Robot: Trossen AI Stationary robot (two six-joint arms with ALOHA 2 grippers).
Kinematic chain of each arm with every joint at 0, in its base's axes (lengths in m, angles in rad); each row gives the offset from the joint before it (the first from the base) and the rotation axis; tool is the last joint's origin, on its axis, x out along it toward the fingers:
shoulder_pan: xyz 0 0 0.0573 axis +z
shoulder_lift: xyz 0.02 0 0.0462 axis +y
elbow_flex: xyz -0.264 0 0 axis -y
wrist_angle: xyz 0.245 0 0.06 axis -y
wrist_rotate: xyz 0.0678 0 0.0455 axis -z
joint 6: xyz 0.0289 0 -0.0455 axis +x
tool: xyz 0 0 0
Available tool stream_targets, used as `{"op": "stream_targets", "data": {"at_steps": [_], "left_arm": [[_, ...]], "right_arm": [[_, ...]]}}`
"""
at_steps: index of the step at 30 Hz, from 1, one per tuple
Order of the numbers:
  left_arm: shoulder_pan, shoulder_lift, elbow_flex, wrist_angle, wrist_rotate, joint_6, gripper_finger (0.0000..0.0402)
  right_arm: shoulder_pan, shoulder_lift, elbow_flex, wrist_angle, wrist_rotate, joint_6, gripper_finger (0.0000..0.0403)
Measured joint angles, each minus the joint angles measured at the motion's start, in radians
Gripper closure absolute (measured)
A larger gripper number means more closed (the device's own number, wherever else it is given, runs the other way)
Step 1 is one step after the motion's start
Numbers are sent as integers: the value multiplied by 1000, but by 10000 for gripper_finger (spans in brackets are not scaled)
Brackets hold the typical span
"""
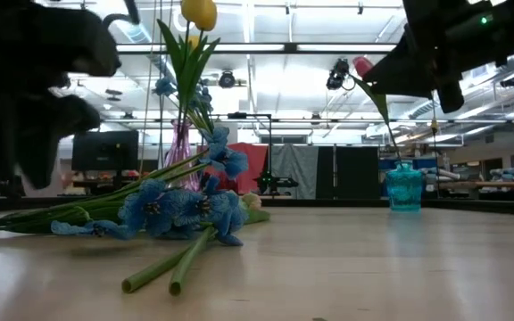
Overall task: Sort flowers into vase by color
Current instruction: Put the blue lily into the red vase
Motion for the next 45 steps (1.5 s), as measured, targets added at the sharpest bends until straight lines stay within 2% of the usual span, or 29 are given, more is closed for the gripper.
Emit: {"op": "stream_targets", "data": {"at_steps": [11,22,27,35,39,45], "left_arm": [[-3,81,0,11,5,-79,225],[-3,143,3,30,-10,-79,230],[-3,145,2,30,-41,-54,271],[-3,147,0,58,-61,15,384],[-3,147,0,65,-77,25,383],[15,87,-2,53,-57,52,382]], "right_arm": [[0,0,-12,49,-42,-27,268],[0,0,-12,48,-43,-34,268],[0,0,-12,48,-43,-34,268],[0,0,-12,48,-36,-41,268],[0,0,-12,48,-46,-41,268],[0,0,-12,48,-131,-40,268]]}}
